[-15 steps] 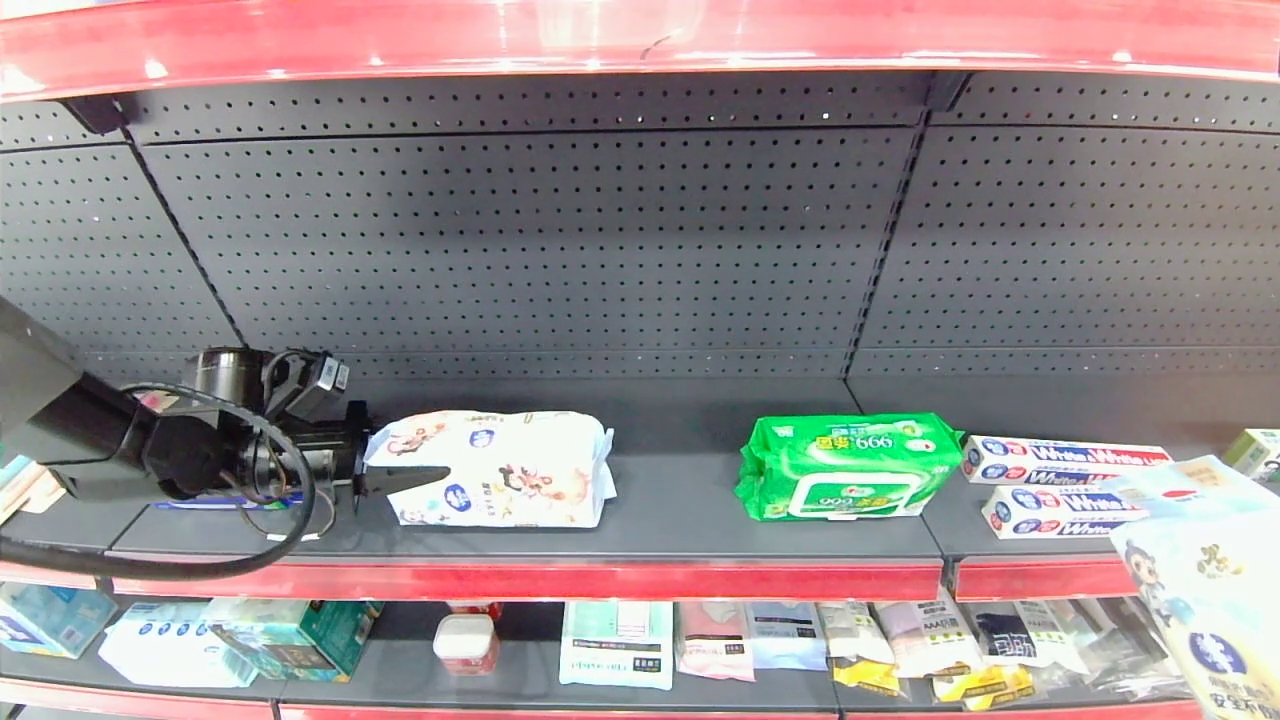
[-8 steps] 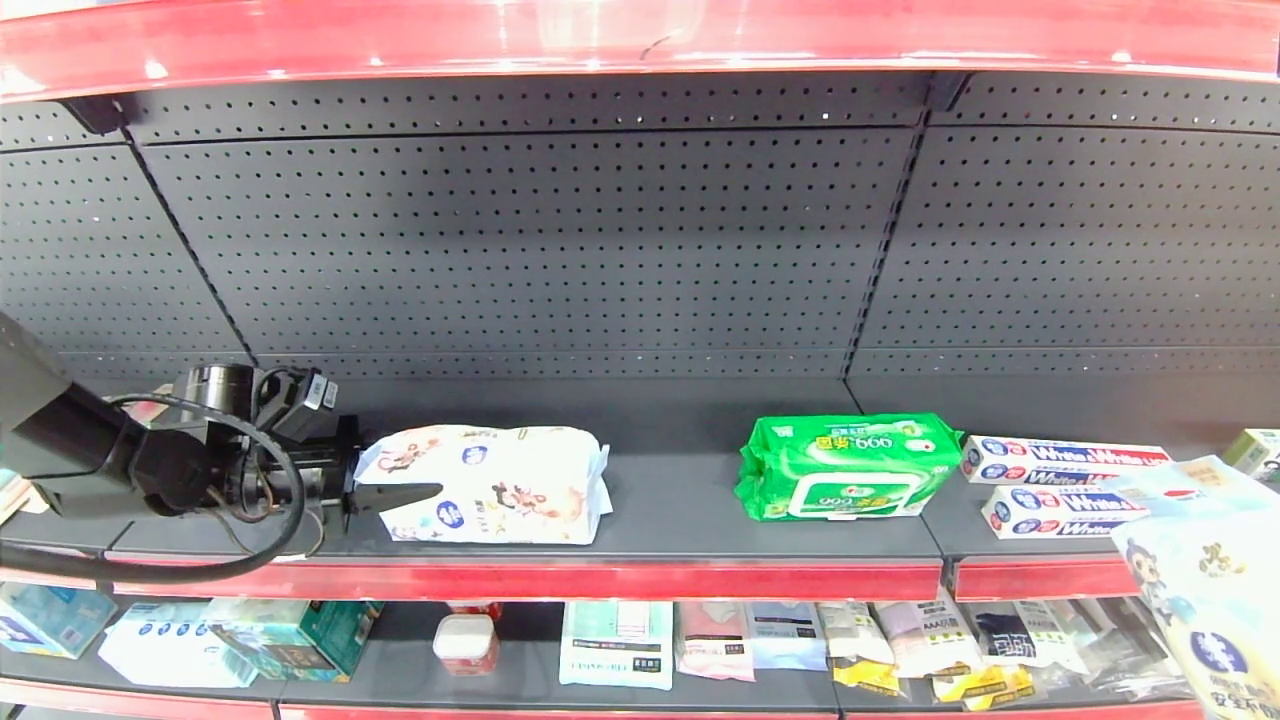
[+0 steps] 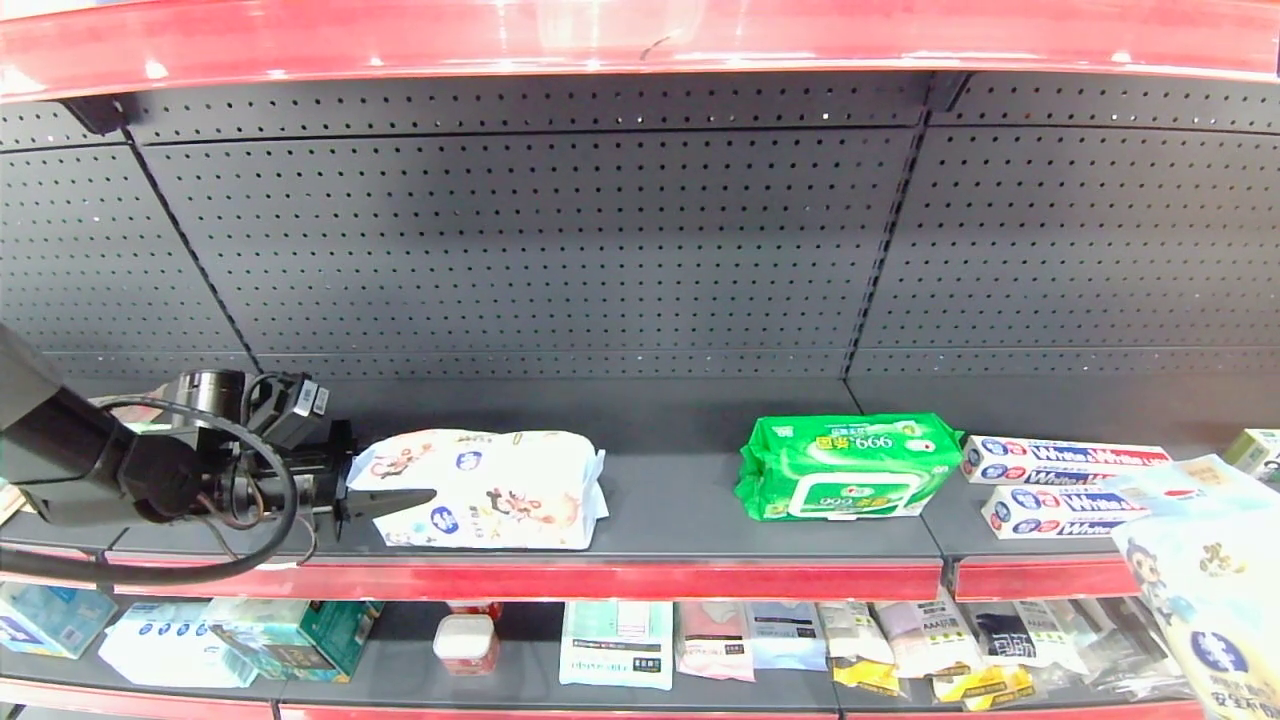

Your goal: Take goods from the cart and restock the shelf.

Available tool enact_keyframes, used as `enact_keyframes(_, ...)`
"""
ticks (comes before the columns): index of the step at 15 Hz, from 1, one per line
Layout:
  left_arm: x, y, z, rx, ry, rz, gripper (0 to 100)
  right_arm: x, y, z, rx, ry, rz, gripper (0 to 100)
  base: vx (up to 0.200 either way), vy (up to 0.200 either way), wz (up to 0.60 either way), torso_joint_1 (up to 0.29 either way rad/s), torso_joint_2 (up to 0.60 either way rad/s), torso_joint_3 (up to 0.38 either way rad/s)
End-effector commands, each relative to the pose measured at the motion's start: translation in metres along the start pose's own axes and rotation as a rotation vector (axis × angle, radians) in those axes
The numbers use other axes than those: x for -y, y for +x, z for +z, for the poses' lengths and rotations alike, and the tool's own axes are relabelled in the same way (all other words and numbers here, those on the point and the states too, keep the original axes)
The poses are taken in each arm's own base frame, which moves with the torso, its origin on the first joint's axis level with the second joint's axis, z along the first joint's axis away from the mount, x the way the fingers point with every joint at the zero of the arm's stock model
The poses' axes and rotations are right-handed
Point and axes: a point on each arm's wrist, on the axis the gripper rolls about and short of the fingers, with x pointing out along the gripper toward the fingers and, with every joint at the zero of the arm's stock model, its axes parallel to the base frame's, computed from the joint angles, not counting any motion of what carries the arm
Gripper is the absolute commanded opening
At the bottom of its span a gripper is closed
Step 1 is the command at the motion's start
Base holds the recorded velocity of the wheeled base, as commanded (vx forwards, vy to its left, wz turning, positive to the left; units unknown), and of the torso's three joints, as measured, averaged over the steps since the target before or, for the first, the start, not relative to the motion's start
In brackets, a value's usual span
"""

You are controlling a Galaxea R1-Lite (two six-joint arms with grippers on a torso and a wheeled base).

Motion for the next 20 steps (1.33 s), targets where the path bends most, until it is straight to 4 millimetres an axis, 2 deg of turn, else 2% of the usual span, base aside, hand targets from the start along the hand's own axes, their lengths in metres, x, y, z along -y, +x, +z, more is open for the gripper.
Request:
enact_keyframes(1,0.004,-0.002,0.002,-0.001,-0.003,0.003,0,0.0,0.0,0.0,-0.003,-0.001,0.001,0,0.0,0.0,0.0,0.0,0.0,0.0)
enact_keyframes(6,0.007,-0.011,-0.002,-0.006,-0.01,0.024,0,0.0,0.001,0.0,-0.009,-0.002,0.004,0,0.0,0.0,0.0,0.0,0.0,0.0)
enact_keyframes(20,0.015,-0.016,-0.011,-0.006,-0.017,0.037,0,0.0,0.001,0.0,-0.009,0.0,0.003,0,0.0,0.0,0.0,0.0,0.0,0.0)
